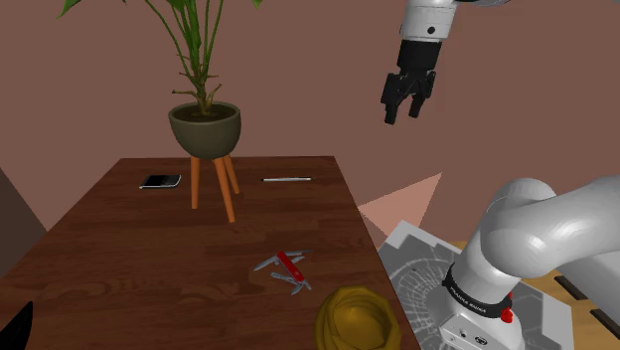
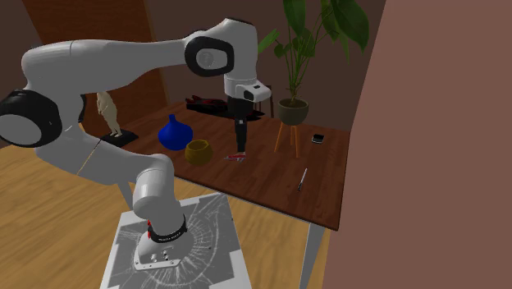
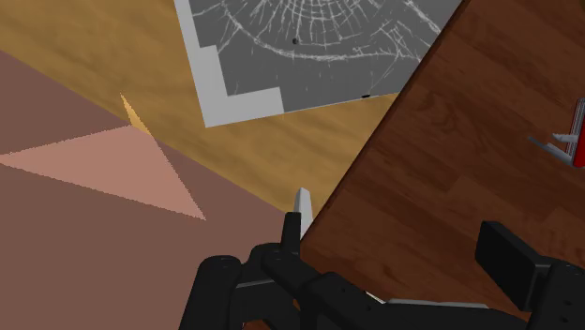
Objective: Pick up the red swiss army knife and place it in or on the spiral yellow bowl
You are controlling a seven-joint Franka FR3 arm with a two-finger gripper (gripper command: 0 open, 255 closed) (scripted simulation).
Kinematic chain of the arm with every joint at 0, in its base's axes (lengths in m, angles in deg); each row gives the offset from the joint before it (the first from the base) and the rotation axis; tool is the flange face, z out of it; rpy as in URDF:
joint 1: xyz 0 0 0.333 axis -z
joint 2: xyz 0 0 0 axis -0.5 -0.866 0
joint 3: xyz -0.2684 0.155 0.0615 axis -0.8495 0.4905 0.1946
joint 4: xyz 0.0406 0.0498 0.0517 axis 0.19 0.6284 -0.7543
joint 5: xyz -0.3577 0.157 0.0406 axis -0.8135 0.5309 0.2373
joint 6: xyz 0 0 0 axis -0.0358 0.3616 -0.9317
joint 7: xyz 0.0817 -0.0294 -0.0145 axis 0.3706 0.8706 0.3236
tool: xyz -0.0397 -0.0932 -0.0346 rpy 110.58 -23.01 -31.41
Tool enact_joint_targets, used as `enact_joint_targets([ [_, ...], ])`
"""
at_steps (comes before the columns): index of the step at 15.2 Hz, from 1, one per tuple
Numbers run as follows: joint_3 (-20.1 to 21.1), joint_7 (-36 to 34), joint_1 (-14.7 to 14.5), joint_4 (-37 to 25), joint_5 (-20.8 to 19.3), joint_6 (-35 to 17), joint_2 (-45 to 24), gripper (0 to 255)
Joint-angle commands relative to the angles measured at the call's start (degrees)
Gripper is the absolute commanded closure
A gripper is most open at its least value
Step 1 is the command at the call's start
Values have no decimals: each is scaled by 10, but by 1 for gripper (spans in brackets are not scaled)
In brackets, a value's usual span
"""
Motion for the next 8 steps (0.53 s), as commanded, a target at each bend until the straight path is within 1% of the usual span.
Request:
enact_joint_targets([
  [1, 0, 0, 0, 0, 0, 0, 0, 0],
  [8, 72, -61, -34, 79, 54, -82, 0, 0],
])
